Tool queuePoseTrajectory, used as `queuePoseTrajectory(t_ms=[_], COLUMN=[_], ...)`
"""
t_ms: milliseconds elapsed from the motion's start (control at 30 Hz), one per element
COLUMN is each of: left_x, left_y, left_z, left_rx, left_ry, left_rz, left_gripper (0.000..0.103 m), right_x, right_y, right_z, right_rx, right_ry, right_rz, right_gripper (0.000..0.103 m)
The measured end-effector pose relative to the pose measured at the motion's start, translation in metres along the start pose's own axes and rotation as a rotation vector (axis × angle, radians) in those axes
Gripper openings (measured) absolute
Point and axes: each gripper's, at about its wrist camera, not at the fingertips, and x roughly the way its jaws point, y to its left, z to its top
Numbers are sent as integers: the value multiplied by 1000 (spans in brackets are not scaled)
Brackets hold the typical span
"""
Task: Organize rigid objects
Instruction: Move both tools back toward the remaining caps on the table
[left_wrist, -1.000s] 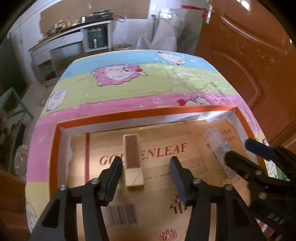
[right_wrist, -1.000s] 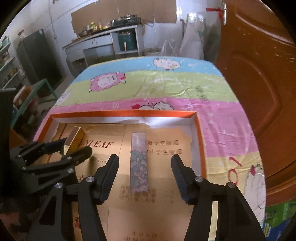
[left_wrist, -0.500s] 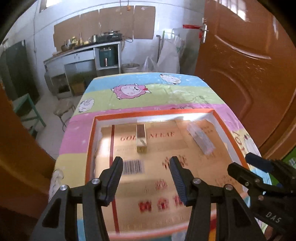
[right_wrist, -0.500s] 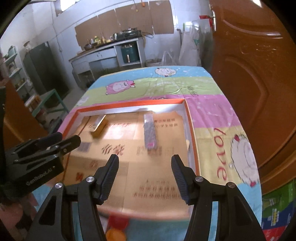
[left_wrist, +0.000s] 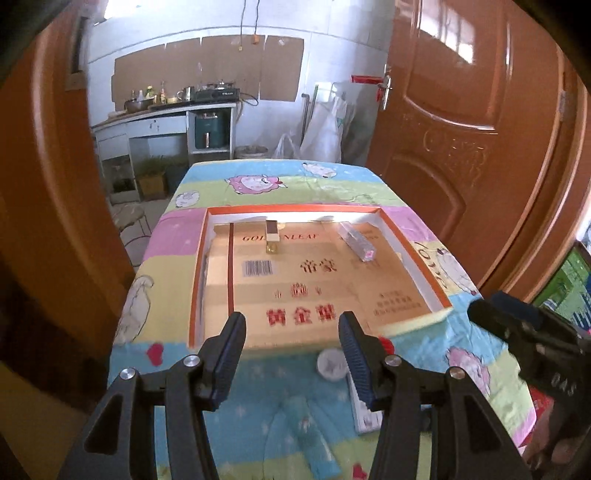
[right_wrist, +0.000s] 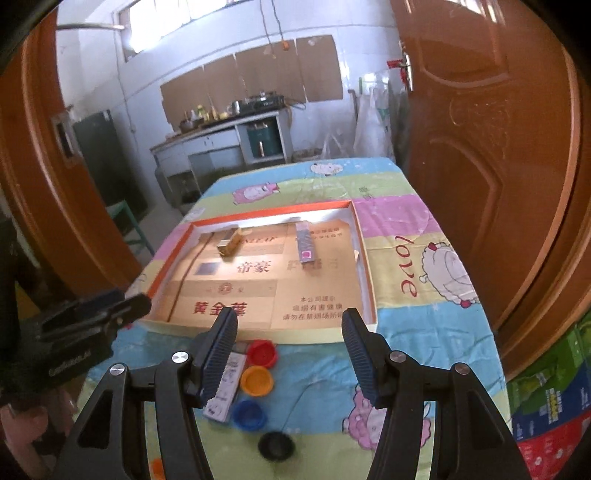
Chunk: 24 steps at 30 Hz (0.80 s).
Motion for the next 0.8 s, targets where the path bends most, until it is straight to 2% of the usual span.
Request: queuePoseTrajectory(t_ms=[133, 433, 567, 800], left_x=[-19, -50, -58, -62], left_y=[-1, 2, 2, -5], left_z=[-21, -68, -79, -84], left_rx=[13, 23, 16, 35], left_ry=[-13, -10, -21, -39], left_rz=[15, 53, 52, 50], left_gripper=[53, 53, 53, 53], right_x=[-8, 5, 8, -5], right_y=[-5, 1, 3, -1], right_z=[-14, -56, -63, -66], right_rx=[61, 86, 79, 89], right_ry=[-25, 86, 110, 80], right_rz=[30, 37, 38, 39], right_gripper=[61, 61, 61, 61])
